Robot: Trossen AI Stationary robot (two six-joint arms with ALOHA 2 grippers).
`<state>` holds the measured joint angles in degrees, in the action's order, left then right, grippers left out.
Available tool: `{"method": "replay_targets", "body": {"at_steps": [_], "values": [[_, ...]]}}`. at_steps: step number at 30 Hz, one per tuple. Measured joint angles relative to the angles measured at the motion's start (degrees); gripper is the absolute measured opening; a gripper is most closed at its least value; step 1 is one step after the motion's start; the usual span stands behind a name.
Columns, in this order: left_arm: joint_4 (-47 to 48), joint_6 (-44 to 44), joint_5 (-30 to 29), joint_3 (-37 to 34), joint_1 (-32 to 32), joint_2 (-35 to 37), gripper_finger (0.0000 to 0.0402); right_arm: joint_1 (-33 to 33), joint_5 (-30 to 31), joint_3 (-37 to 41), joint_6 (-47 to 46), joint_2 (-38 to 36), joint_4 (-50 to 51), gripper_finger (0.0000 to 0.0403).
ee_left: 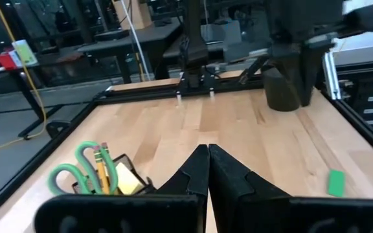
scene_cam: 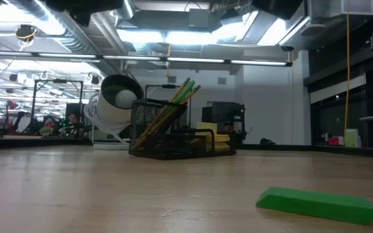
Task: Pick and place office supplies into organizer
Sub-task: Put the green eraser into the black desk organizer
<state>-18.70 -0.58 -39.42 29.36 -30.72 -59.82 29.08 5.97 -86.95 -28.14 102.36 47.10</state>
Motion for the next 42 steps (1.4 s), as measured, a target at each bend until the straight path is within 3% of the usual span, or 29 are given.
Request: {"method": "replay_targets", "body": {"at_steps": [19,26,30,42], "values": [[0.46,0.31,0.61,0.00,-4.38,-0.03,0.0002,7.48,-0.01,-26.34,-13.57,22.02,14.30,0.0002],[0.76,0.31,0.61,0.00,-4.63,-0.03,0.0002,8.11,-0.40,-29.97,-16.69,26.64,19.40,0.0008],[0.88,0.35,0.63,0.00,-4.63,-0.03,0.0002,7.47,-0.02,-29.97,-17.73,27.47,21.25,0.0040],[1.07,0.37,0.68,0.00,-4.61,-0.03,0.0002,5.54,-0.03,-29.93,-18.20,31.23,20.29,0.0189]]}}
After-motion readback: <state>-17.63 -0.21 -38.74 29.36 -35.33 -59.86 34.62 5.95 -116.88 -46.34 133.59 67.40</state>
